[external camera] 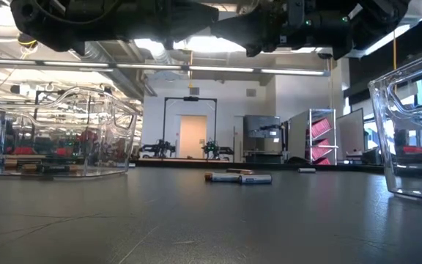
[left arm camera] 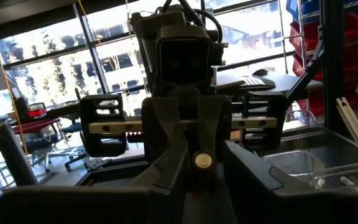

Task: Sort batteries
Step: Put the black battery into the left transparent bin

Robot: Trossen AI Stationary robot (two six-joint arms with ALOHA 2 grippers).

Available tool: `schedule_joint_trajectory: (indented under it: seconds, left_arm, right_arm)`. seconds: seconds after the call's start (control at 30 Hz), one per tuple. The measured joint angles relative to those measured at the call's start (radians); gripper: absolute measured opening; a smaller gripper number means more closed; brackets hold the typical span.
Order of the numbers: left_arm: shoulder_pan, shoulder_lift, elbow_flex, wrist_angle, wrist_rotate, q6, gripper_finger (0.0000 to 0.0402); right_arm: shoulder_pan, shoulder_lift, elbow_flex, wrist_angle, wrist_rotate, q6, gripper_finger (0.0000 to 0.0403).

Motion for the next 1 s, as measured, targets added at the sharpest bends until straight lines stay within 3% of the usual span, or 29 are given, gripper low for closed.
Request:
schedule_joint_trajectory:
  seconds: [0.27,0.37,0.5,0.7,0.83,0.93,1.0]
  left_arm:
    - [-0.002,0.000,0.000,-0.021,0.005,0.006,0.0028]
    - [-0.012,0.000,0.000,-0.022,0.013,0.030,0.0026]
    - [-0.024,-0.010,0.001,-0.045,0.013,0.048,0.0026]
    - [-0.028,-0.097,0.000,-0.201,-0.010,0.048,0.0026]
    - [-0.054,-0.212,0.001,-0.410,-0.132,0.052,0.0026]
    - [-0.082,-0.316,0.056,-0.764,-0.311,0.002,0.0026]
    - [-0.087,-0.372,0.128,-1.069,-0.368,-0.121,0.0026]
  right_arm:
    - [0.000,0.000,0.000,-0.003,-0.007,0.002,0.0016]
    - [0.000,0.000,0.000,-0.004,-0.012,0.001,0.0021]
    - [0.001,0.000,0.002,-0.019,-0.002,0.001,0.0059]
    - [0.000,-0.002,0.002,-0.089,0.088,0.000,0.0154]
    - [-0.002,-0.002,0.002,-0.142,0.208,-0.002,0.0204]
    - [-0.002,-0.002,0.002,-0.176,0.279,-0.002,0.0222]
    - [-0.002,-0.002,0.002,-0.181,0.289,-0.001,0.0225]
